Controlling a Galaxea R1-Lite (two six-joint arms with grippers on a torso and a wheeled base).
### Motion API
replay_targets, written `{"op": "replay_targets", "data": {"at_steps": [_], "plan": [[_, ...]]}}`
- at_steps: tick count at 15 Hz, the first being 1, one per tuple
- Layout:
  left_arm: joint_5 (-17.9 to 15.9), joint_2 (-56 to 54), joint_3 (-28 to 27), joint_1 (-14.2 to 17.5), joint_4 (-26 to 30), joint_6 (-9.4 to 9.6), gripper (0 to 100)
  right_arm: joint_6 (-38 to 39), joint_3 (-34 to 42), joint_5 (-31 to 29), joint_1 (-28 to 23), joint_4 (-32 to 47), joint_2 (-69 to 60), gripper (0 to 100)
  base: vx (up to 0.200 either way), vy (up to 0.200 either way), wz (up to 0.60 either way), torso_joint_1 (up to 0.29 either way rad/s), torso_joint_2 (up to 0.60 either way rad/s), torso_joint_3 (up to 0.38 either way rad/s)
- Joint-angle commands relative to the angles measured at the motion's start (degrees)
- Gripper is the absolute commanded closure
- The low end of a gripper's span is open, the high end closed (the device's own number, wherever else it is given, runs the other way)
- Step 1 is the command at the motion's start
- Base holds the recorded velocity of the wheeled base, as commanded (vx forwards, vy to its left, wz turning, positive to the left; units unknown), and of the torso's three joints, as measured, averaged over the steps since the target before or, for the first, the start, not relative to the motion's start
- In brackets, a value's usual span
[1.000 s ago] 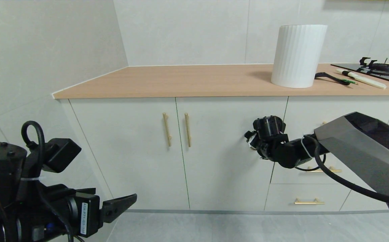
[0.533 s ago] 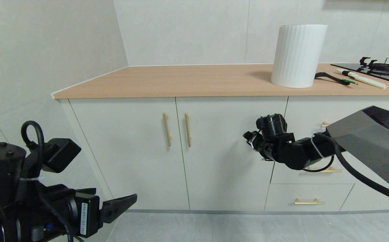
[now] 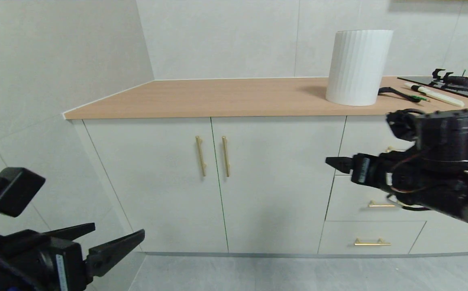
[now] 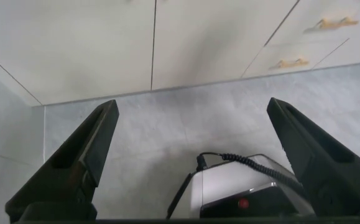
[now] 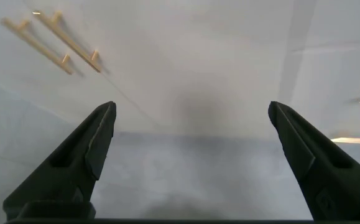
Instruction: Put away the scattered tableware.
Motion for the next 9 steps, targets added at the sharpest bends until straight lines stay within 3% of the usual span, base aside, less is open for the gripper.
{"op": "replay_targets", "data": {"at_steps": [1, 2, 3, 4, 6, 7, 9], "plan": [[0.24, -12.84, 4.3, 0.15, 0.62, 1.56, 0, -7.88, 19.54, -2.62, 0.92, 0.5, -31.26, 0, 0.0, 0.0, 0.0, 0.0, 0.0, 0.0], [0.24, -12.84, 4.3, 0.15, 0.62, 1.56, 0, -7.88, 19.54, -2.62, 0.92, 0.5, -31.26, 0, 0.0, 0.0, 0.0, 0.0, 0.0, 0.0], [0.32, -21.98, 7.73, 2.26, 3.6, 4.55, 0, -12.98, 23.23, -2.98, -1.71, 4.1, -47.26, 0, 0.0, 0.0, 0.0, 0.0, 0.0, 0.0], [0.24, -24.79, 9.14, 3.49, 4.83, 6.05, 0, -14.21, 23.05, -2.45, -3.82, 6.91, -52.01, 0, 0.0, 0.0, 0.0, 0.0, 0.0, 0.0], [0.32, -34.63, 13.88, 7.1, 6.24, 11.58, 0, -18.51, 22.97, -2.18, -11.38, 17.19, -64.84, 0, 0.0, 0.0, 0.0, 0.0, 0.0, 0.0], [0.32, -38.24, 14.23, 9.38, 6.59, 12.64, 0, -19.13, 22.88, -2.18, -12.17, 21.5, -69.85, 0, 0.0, 0.0, 0.0, 0.0, 0.0, 0.0], [0.41, -44.3, 14.32, 13.6, 9.23, 12.99, 0, -19.3, 22.61, -2.36, -14.72, 28.71, -77.49, 0, 0.0, 0.0, 0.0, 0.0, 0.0, 0.0]]}}
